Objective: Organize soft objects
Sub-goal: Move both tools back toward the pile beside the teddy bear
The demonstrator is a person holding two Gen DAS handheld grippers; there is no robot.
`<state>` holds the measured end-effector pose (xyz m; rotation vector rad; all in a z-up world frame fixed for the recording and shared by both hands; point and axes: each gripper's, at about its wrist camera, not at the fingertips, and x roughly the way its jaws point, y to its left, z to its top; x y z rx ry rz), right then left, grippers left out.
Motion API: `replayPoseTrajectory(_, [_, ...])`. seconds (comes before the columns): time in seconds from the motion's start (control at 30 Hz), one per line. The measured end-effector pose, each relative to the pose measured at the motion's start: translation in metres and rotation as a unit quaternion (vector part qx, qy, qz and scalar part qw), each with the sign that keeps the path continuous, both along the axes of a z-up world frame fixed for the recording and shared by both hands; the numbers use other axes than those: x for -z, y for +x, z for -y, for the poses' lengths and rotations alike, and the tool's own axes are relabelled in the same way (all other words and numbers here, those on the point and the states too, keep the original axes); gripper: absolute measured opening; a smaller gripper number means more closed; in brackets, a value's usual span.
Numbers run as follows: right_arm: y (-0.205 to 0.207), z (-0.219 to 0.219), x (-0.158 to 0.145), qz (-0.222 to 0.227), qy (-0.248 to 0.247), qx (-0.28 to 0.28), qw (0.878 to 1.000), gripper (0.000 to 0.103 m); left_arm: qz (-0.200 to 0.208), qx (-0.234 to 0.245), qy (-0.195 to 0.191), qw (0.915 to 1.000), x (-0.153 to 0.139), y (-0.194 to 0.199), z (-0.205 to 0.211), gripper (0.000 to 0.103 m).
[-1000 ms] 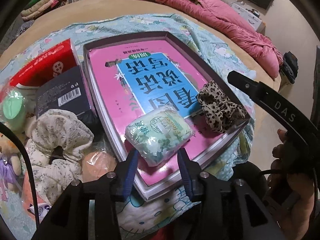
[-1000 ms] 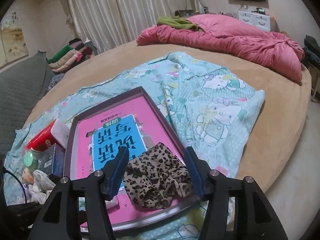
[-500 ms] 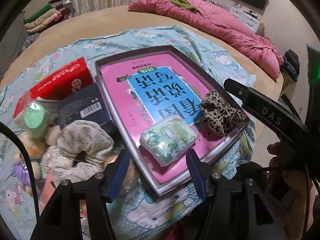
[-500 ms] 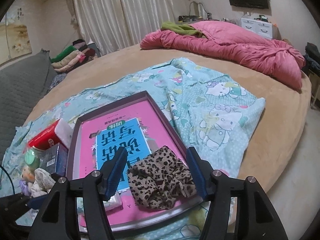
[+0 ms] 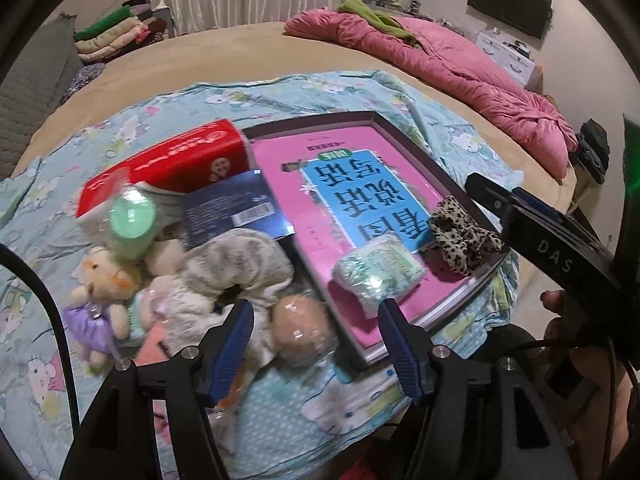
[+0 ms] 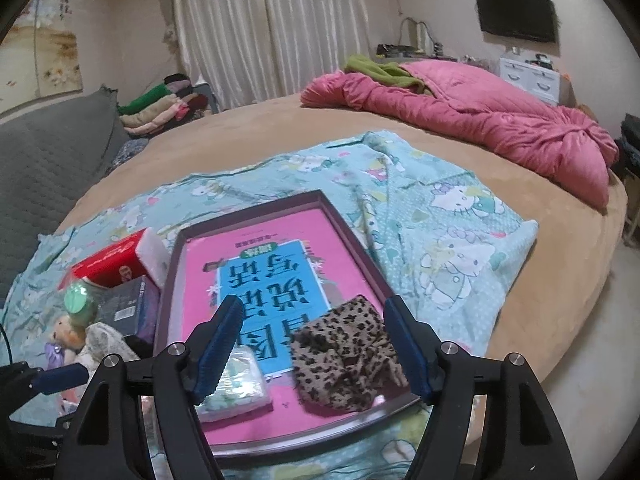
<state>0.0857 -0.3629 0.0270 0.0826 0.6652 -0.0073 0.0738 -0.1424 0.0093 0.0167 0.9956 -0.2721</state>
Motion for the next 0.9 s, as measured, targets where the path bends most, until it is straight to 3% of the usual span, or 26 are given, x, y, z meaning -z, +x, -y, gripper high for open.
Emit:
replayPoseTrajectory(0.3, [-0.013, -0.031, -0.019, 0.023, -0.016, -0.036, 0.999, 0.075, 0.016, -0.057, -0.013, 0.9981, -0.016, -0.008, -0.059, 0.064])
replayPoseTrajectory(0.9, [-0.036, -0.095, -0.057, 0.049, -0.037, -0.13, 0.99, 0.075, 0.039, -0.158, -0.042, 0.9857, -0.041, -0.018, -0.165, 0.064])
